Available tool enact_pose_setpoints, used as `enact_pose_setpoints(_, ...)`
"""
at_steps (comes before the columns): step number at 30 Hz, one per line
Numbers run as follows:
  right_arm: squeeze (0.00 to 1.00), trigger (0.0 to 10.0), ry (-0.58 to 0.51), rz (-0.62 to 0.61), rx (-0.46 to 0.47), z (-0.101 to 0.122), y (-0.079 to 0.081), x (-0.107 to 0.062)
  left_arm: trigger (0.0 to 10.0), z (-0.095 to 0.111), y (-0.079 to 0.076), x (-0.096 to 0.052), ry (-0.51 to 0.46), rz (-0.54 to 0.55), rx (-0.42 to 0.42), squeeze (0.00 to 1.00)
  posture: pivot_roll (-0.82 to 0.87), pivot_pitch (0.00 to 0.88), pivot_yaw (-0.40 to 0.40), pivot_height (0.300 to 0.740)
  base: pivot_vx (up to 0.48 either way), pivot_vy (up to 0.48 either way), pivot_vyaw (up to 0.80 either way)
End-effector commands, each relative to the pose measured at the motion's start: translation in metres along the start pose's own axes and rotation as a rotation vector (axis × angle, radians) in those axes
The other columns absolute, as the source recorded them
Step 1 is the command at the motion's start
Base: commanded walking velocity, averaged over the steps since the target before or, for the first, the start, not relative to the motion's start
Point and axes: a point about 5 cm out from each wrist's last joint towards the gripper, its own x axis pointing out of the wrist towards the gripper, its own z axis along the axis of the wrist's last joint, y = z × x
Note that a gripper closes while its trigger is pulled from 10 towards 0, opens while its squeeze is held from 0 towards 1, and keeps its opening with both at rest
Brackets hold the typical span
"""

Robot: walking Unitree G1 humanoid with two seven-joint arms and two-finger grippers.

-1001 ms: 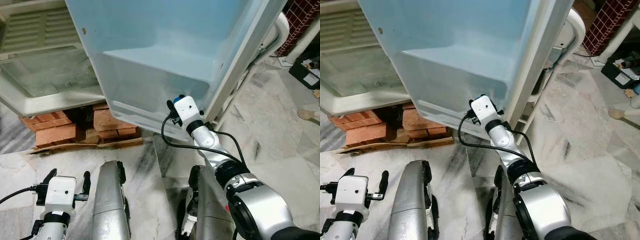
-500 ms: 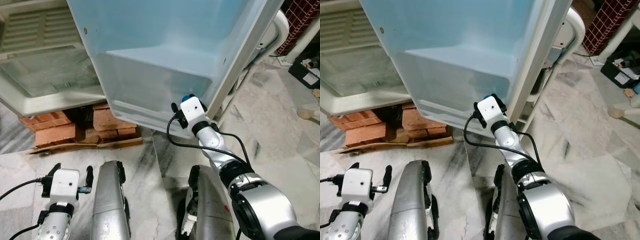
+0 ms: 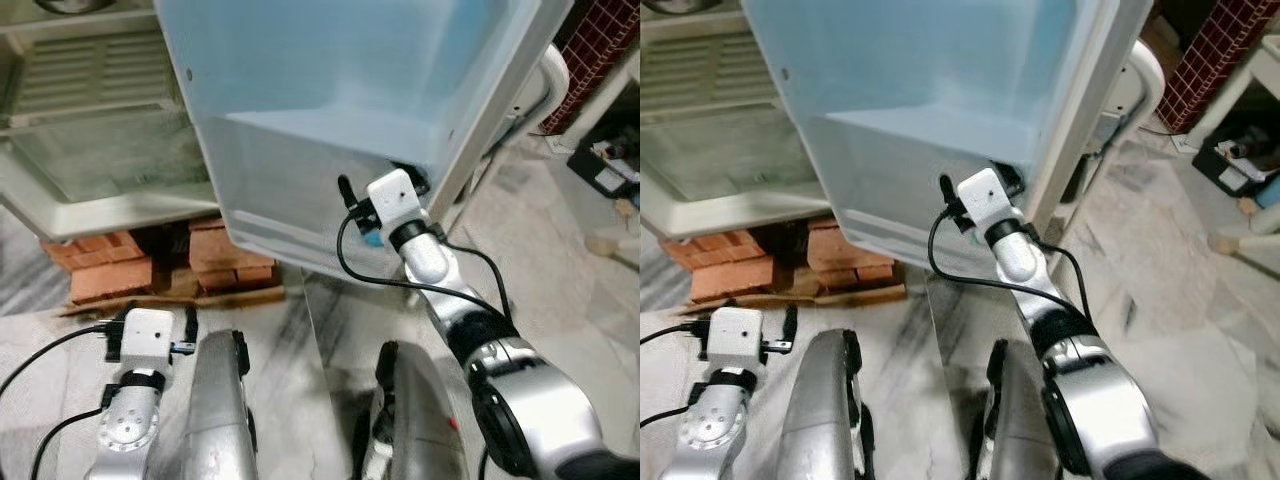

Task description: Restocking fridge

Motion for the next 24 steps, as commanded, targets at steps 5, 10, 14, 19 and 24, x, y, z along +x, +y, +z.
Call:
enact_pose_setpoints(5, 1.00, 10.0, -0.042, -0.139, 0.154, -0.004, -0.018, -0.033, 10.0, -0.006, -0.004, 0.003, 0.009, -0.026, -0.013, 0.00, 0.06, 0.000, -0.029, 0.534, 0.000, 0.000, 0.00)
enact_pose_setpoints(10, 0.99, 10.0, 0.024, -0.121, 0.339, -0.017, 0.003, -0.075, 10.0, -0.004, -0.016, 0.008, -0.011, -0.106, -0.051, 0.00, 0.05, 0.000, -0.015, 0.534, 0.000, 0.000, 0.00)
enact_pose_setpoints(14, 0.00, 10.0, 0.109, -0.022, 0.478, -0.023, 0.023, -0.100, 10.0, -0.004, -0.022, 0.013, -0.005, -0.143, -0.058, 0.00, 0.03, 0.000, -0.001, 0.534, 0.000, 0.000, 0.00)
enact_pose_setpoints(19, 0.00, 10.0, 0.166, 0.155, 0.534, -0.021, 0.035, -0.117, 10.0, -0.003, -0.024, 0.016, -0.009, -0.173, -0.063, 0.00, 0.02, 0.000, 0.010, 0.534, 0.000, 0.000, 0.00)
enact_pose_setpoints(24, 0.00, 10.0, 0.152, 0.110, 0.538, -0.016, 0.012, -0.118, 10.0, -0.003, -0.023, 0.018, -0.014, -0.180, -0.066, 0.00, 0.02, 0.000, 0.012, 0.534, 0.000, 0.000, 0.00)
